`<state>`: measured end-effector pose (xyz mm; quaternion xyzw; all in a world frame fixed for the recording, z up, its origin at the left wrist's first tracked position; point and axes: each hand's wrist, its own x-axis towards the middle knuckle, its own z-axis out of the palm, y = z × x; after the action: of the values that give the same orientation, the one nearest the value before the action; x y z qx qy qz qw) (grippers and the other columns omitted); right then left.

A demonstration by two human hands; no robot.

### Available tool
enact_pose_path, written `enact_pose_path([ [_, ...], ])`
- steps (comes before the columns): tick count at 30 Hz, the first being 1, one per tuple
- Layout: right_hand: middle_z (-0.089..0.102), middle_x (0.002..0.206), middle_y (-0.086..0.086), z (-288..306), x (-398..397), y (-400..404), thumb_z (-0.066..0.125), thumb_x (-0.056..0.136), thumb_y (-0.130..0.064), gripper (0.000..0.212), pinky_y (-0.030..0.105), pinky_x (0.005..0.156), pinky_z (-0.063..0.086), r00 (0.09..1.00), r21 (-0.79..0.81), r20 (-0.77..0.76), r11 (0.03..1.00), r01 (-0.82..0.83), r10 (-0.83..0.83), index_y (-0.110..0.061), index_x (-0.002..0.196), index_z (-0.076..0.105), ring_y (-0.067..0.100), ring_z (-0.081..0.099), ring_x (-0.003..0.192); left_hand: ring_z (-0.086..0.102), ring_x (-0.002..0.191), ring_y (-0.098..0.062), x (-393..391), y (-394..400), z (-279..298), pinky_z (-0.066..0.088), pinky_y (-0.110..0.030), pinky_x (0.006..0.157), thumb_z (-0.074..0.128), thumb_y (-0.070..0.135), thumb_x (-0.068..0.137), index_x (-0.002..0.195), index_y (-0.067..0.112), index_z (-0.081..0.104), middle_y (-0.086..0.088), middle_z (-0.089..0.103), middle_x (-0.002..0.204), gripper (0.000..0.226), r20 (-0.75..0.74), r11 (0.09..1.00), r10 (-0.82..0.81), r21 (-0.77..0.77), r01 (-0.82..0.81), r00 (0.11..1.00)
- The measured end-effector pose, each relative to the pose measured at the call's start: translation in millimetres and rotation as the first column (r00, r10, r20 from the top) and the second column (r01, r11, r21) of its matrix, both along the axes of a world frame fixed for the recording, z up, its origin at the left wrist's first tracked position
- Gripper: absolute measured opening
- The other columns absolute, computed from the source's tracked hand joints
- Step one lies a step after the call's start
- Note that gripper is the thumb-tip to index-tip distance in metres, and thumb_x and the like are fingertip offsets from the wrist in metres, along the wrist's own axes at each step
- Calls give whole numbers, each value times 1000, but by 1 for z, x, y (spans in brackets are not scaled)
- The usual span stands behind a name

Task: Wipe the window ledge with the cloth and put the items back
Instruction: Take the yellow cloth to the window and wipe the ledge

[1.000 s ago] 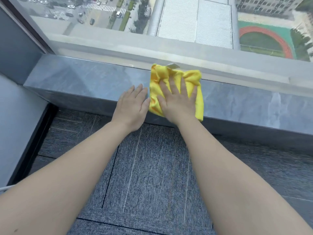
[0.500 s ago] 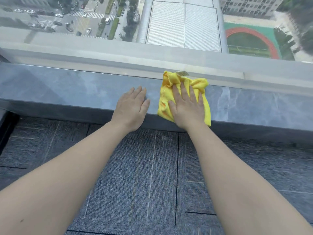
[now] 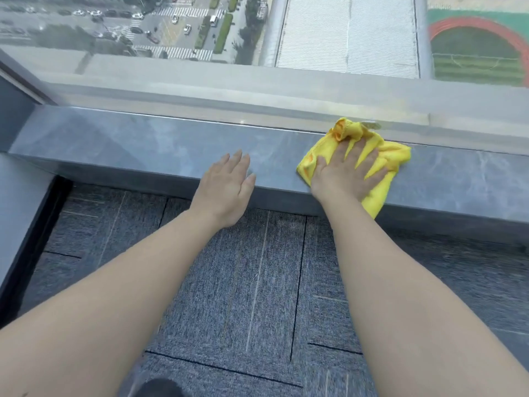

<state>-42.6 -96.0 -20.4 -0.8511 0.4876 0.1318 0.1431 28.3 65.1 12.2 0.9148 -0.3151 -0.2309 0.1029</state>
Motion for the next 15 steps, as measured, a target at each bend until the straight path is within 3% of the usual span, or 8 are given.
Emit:
enact_pose_path([
  [3, -10, 159, 1, 0, 20, 25, 17, 97, -43, 59, 59, 112, -11, 993, 11, 31, 993, -117, 117, -21, 148, -2, 32, -15, 145, 8, 147, -22, 10, 0, -2, 6, -34, 120, 24, 27, 98, 146, 11, 18, -7, 11, 159, 50, -13, 1000, 7, -27, -7, 1000],
  [6, -10, 159, -2, -2, 38, 48, 17, 96, -44, 58, 59, 112, -12, 938, -6, 72, 941, -339, 338, -24, 148, -3, 28, -16, 145, 10, 147, -22, 26, -4, -13, 7, -34, 120, 23, 29, 98, 145, 10, 21, -8, 14, 158, 51, -21, 999, 7, -53, -8, 1000],
  [9, -9, 159, -7, -3, 42, 47, 17, 96, -46, 57, 55, 114, -11, 859, -15, 92, 864, -504, 503, -30, 147, -2, 23, -15, 146, 14, 146, -25, 34, -12, -21, 9, -35, 120, 15, 40, 82, 144, 9, 23, -10, 17, 157, 70, -40, 995, 10, -94, -14, 999],
  [15, -11, 159, -10, 3, 24, 31, 15, 96, -49, 56, 49, 116, -11, 876, 49, 11, 874, -483, 483, -35, 146, -5, 19, -15, 146, 16, 145, -28, 23, -23, -16, 10, -37, 119, 12, 41, 78, 144, 6, 24, -12, 19, 157, 75, -62, 991, -88, -103, 81, 994],
])
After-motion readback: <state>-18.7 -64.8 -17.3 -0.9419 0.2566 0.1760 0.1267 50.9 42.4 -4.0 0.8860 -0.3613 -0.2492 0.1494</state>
